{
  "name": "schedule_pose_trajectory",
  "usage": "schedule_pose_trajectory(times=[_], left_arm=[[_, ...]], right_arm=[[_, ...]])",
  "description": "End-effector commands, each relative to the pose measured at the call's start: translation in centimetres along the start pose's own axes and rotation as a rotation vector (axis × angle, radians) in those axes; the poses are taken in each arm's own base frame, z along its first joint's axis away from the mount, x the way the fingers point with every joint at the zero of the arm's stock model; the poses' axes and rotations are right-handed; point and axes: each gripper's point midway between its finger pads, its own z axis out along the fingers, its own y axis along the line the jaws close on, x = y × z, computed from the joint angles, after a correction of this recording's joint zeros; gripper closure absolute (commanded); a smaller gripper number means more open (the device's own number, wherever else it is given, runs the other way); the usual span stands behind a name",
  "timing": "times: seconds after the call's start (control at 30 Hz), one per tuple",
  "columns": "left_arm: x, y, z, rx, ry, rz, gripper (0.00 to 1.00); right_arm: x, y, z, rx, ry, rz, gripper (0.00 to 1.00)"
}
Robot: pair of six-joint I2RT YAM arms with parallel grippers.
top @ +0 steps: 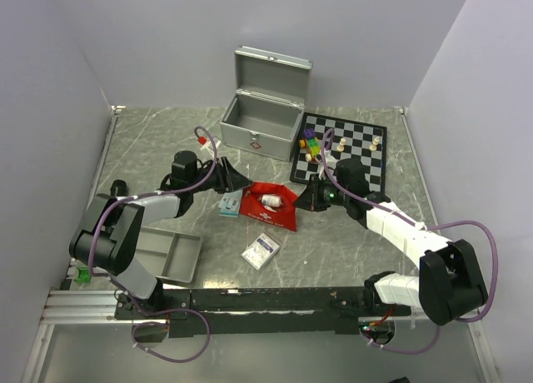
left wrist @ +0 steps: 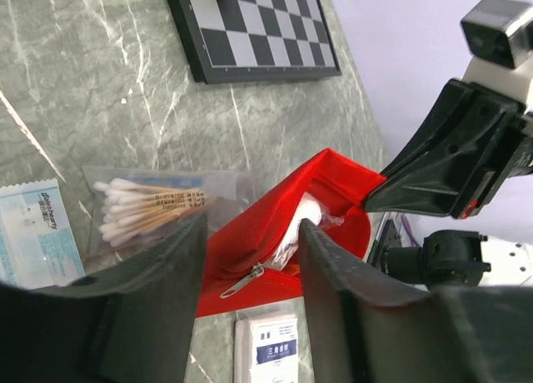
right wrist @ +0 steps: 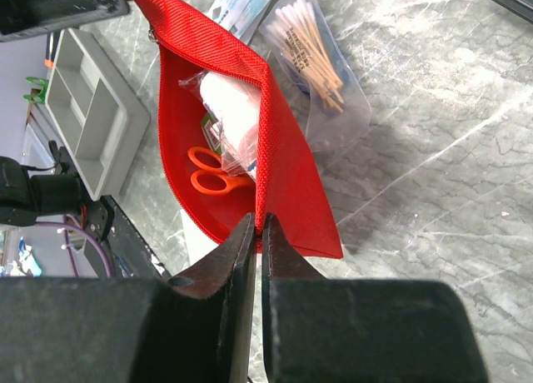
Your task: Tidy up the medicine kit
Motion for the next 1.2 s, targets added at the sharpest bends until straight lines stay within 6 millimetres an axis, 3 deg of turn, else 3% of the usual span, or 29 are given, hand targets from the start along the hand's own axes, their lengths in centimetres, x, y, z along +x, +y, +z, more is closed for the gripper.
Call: schedule_pose_trajectory(times=[0.0, 0.27, 0.33, 0.4, 0.47, 0.5, 0.57, 0.67, 0.73, 0.83, 0.9, 1.0, 1.17], left_arm=[[0.4, -0.6, 0.5, 0.024, 0.024, 0.053, 0.52], [0.7, -0.4, 0.7, 0.018, 0.045, 0.041, 0.74], [0.9, -0.5, 0.7, 0.019, 0.051, 0.042, 0.83], [0.8, -0.7, 0.6, 0.016, 0.048, 0.043, 0.99], [0.5, -0.7, 0.4, -0.005, 0.039, 0.028, 0.99], [0.3, -0.5, 0.2, -0.045, 0.030, 0.005, 0.99], [-0.2, -0.2, -0.3, -0.106, 0.009, -0.018, 0.99], [-0.7, -0.2, -1.4, -0.176, -0.037, -0.067, 0.99], [-1.0, -0.1, -1.9, -0.215, -0.070, -0.103, 0.99], [-0.9, 0.8, -2.6, -0.299, -0.103, -0.168, 0.99], [-0.4, 1.5, -3.0, -0.342, -0.117, -0.222, 0.99], [0.5, 2.2, -3.0, -0.377, -0.123, -0.287, 0.99], [2.1, 3.2, -3.4, -0.430, -0.128, -0.356, 0.99]], right_arm=[[-1.2, 1.3, -0.1, -0.052, -0.041, -0.062, 1.00], [-1.1, 1.3, -0.1, -0.050, -0.041, -0.059, 1.00], [-1.2, 1.3, -0.1, -0.049, -0.043, -0.061, 1.00], [-1.2, 1.3, -0.1, -0.047, -0.045, -0.060, 1.00], [-1.6, 1.3, -0.2, -0.036, -0.054, -0.059, 0.99], [-2.0, 1.0, -0.4, -0.007, -0.071, -0.055, 0.76], [-2.7, 0.6, -0.9, 0.040, -0.099, -0.047, 0.56], [-4.2, 0.9, -2.3, 0.102, -0.182, -0.058, 0.46], [-5.3, 1.7, -3.3, 0.124, -0.239, -0.090, 0.45], [-5.4, 4.6, -3.4, 0.026, -0.234, -0.163, 0.52], [-4.6, 6.5, -2.7, -0.051, -0.179, -0.199, 0.62], [-2.5, 7.5, -0.8, -0.119, -0.077, -0.231, 0.75], [0.3, 8.3, 1.6, -0.202, 0.060, -0.230, 0.83]])
